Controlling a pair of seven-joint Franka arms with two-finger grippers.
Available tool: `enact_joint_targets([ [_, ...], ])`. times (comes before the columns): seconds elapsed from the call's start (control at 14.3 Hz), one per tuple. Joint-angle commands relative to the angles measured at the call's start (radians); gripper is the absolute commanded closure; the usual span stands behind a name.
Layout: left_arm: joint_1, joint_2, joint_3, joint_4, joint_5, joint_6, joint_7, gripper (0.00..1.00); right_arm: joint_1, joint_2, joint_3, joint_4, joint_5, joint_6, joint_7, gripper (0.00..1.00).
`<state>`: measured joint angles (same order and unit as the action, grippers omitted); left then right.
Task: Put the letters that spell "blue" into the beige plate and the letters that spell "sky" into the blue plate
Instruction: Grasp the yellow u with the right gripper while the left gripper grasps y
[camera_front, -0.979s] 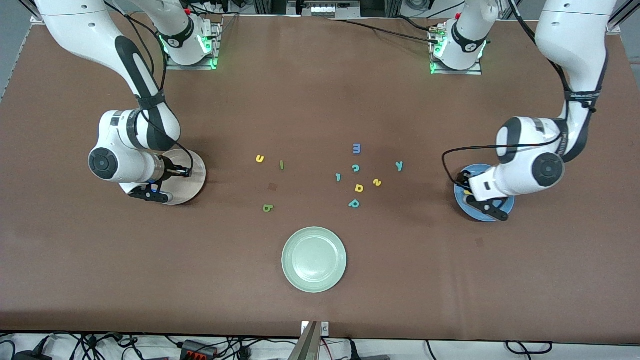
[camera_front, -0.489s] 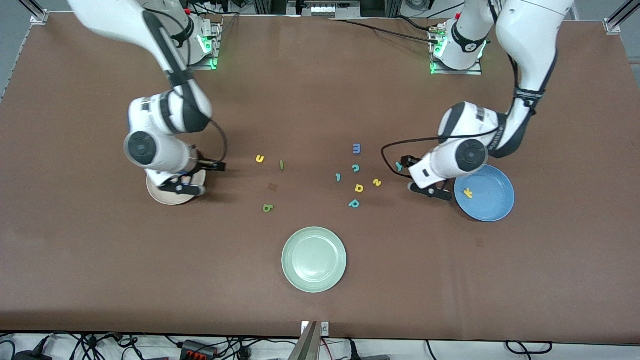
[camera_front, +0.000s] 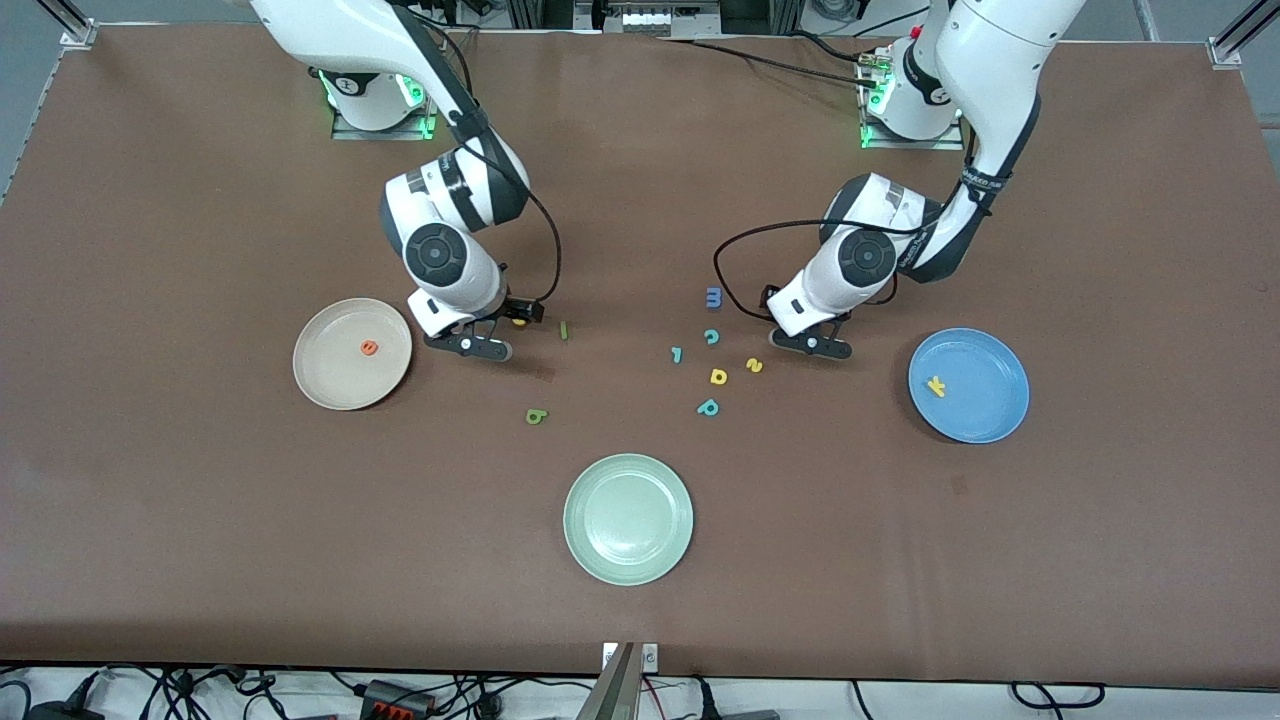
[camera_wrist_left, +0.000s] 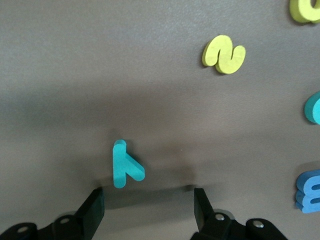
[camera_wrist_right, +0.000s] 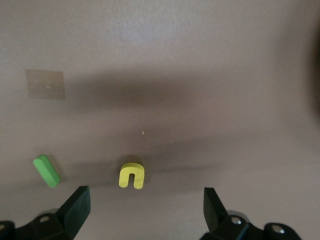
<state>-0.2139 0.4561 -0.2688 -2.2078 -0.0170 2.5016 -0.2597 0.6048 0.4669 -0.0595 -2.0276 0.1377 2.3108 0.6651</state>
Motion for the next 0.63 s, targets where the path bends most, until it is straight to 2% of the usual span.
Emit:
enact_joint_targets([
  [0.0,0.011,-0.013,0.011,-0.003,0.104,0.006,-0.023,0.37,0.025,0.025,-0.006,-0.005,0.013,0.036,0.073,0.02],
  [0.14,0.011,-0.010,0.013,0.002,0.107,0.008,-0.023,0.42,0.032,0.041,-0.006,-0.005,0.013,0.054,0.088,0.03],
  [0.35,0.011,-0.002,0.013,0.010,0.107,0.028,-0.023,0.42,0.035,0.058,0.007,-0.003,0.013,0.061,0.143,0.16],
  [0.42,0.011,0.004,0.013,0.010,0.107,0.031,-0.023,0.45,0.035,0.058,0.007,-0.003,0.014,0.061,0.145,0.19],
  [0.56,0.011,0.006,0.013,0.010,0.107,0.060,-0.024,0.48,0.035,0.058,0.007,-0.003,0.013,0.062,0.145,0.32],
])
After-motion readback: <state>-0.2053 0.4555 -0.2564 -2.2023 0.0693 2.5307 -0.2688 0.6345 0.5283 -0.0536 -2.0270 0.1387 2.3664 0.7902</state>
